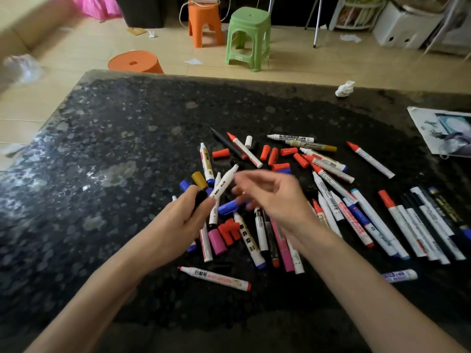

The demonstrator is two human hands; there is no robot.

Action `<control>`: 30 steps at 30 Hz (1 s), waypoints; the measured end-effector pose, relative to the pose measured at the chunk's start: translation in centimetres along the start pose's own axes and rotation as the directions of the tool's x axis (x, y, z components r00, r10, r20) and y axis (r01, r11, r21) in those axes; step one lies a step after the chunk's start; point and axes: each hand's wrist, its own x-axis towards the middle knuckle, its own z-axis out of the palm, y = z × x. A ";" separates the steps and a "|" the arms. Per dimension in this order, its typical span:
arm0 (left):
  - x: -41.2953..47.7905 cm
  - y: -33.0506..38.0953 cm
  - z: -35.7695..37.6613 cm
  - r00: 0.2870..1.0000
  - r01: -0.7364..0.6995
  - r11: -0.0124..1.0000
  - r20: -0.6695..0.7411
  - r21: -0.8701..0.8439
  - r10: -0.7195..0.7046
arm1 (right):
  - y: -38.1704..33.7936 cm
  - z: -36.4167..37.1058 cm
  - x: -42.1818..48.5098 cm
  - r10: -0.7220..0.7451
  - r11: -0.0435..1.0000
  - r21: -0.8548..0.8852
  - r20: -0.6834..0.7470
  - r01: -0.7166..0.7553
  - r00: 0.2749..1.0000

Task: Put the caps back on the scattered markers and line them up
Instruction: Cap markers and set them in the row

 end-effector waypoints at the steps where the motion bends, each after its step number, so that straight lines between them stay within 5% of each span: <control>1: -0.1 -0.4 -0.4 1.000 0.015 1.000 -0.007 0.011 -0.015 | 0.1 -0.6 1.3 -0.120 0.969 -0.229 -0.105 0.093 0.987; 4: -0.4 -1.1 -1.0 0.999 0.020 0.998 -0.029 0.057 -0.019 | 0.7 -1.2 4.6 -0.345 0.599 -0.795 -0.142 0.101 0.928; 7: -0.4 -1.3 -1.5 0.999 0.003 0.997 -0.055 0.083 0.002 | 1.2 -0.4 6.1 -0.248 0.283 -0.959 -0.079 -0.005 0.966; 9: -0.3 -1.4 -1.9 0.998 -0.003 0.997 -0.070 0.082 0.009 | 1.3 -0.1 6.5 -0.236 0.188 -0.981 -0.095 -0.050 0.967; 16: -0.1 -1.3 -2.4 0.997 0.000 0.992 -0.070 0.123 0.008 | 0.9 0.0 7.1 -0.204 0.263 -0.964 -0.095 -0.039 0.974; 19: -0.1 -1.3 -2.4 0.997 -0.003 0.993 -0.070 0.122 0.011 | 0.8 -0.8 6.7 -0.175 0.612 -0.791 -0.146 -0.009 0.974; 22: 0.0 -1.2 -2.3 0.997 -0.028 0.992 -0.074 0.121 0.037 | -0.5 -2.1 4.0 -0.073 0.949 -0.314 -0.204 0.006 0.976; 25: 0.0 -1.1 -2.1 0.996 -0.052 0.990 -0.061 0.134 0.061 | -1.8 -2.8 0.6 0.024 1.000 -0.005 -0.185 -0.026 0.982; 30: 0.1 -0.6 -1.7 0.991 -0.115 0.989 -0.056 0.094 0.121 | -2.0 -3.2 -2.6 0.113 0.972 0.224 -0.201 -0.067 0.973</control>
